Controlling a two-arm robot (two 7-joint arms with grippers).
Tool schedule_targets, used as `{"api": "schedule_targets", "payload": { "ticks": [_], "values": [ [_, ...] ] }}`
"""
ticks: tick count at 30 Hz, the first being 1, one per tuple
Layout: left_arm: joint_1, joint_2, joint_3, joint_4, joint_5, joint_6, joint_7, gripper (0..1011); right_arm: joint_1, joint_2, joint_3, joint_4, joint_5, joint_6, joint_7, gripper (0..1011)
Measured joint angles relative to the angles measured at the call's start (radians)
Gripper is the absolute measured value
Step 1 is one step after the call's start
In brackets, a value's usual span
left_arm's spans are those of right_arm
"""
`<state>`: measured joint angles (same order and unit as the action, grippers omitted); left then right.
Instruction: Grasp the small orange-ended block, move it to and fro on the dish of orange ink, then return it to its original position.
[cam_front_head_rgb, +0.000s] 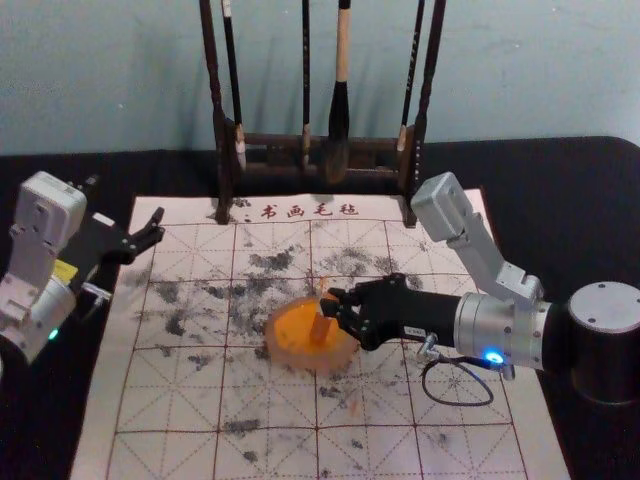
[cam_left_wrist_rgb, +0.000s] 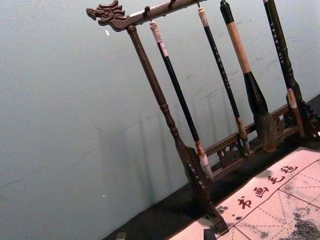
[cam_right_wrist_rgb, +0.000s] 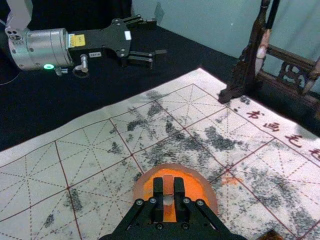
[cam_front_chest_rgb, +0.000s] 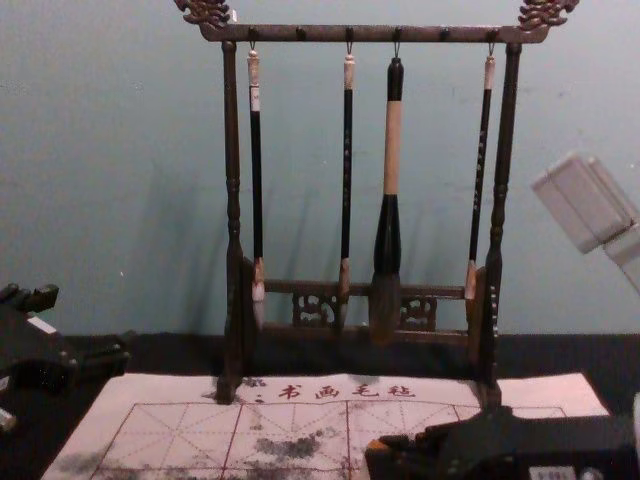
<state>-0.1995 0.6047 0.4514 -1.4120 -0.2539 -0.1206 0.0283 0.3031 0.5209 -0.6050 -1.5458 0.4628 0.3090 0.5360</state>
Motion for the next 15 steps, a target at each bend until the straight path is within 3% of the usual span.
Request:
{"api": "schedule_targets", "payload": {
  "ticks": [15],
  "values": [
    [0.000,0.000,0.000,0.000,0.000,0.000,0.000,1001,0.010,-0.018,-0.020,0.009,-0.002,0.004,0.002,114]
  ]
}}
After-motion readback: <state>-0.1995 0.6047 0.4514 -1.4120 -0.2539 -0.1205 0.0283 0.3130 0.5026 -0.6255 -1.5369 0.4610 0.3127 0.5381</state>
